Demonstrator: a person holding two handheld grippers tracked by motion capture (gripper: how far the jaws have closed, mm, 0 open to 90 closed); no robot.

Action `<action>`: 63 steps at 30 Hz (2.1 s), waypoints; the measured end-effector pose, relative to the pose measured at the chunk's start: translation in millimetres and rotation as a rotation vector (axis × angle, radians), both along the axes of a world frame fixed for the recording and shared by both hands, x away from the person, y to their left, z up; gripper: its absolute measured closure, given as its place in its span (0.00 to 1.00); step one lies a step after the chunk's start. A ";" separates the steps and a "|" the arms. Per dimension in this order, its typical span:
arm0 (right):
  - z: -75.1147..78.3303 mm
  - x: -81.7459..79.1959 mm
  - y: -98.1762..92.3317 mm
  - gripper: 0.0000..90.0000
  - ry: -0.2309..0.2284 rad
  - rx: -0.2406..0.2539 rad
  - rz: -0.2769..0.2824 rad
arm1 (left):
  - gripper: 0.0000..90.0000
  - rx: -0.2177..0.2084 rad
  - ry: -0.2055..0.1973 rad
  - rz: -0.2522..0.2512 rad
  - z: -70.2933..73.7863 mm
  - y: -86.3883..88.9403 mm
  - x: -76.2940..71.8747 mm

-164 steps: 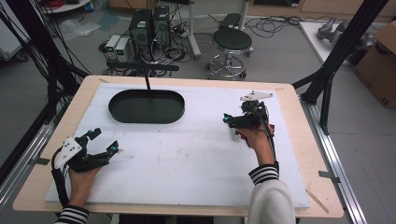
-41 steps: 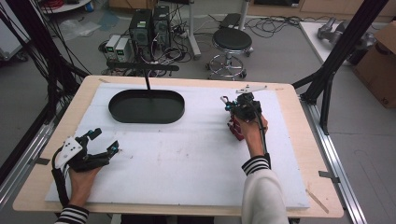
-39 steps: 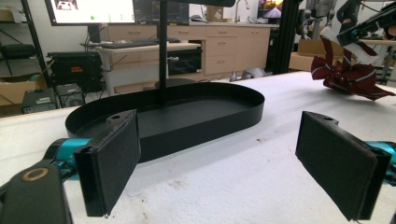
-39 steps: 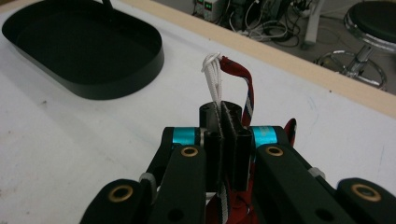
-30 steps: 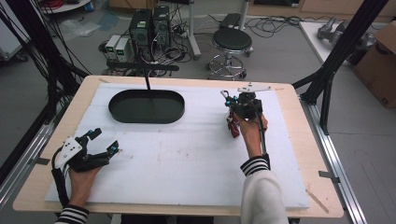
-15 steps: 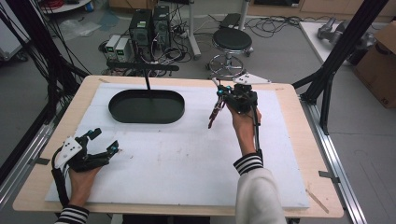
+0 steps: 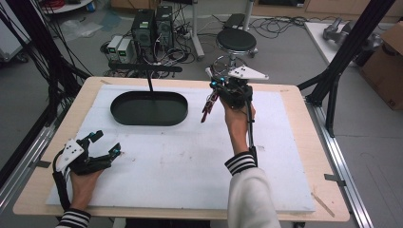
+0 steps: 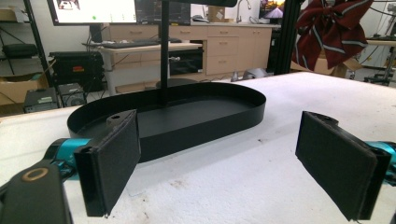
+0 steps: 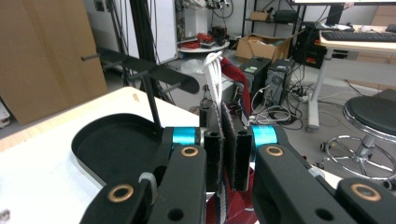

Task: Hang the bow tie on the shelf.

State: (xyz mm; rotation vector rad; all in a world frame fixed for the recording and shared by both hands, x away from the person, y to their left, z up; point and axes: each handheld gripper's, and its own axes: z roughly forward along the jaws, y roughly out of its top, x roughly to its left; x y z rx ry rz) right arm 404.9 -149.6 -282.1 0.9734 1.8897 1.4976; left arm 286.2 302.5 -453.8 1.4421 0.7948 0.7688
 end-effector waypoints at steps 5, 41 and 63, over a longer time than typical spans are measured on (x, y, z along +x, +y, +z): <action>4.1 0.9 8.8 0.97 -0.011 0.024 -0.001 | 0.16 0.000 -0.001 -0.001 0.0 -0.2 -0.1; -21.3 38.3 86.7 0.97 -0.003 0.004 -0.015 | 0.16 -0.014 -0.004 -0.011 -0.3 0.9 0.1; -40.0 55.8 115.6 0.97 0.038 -0.027 0.008 | 0.16 -0.009 -0.003 -0.017 -0.2 1.7 0.0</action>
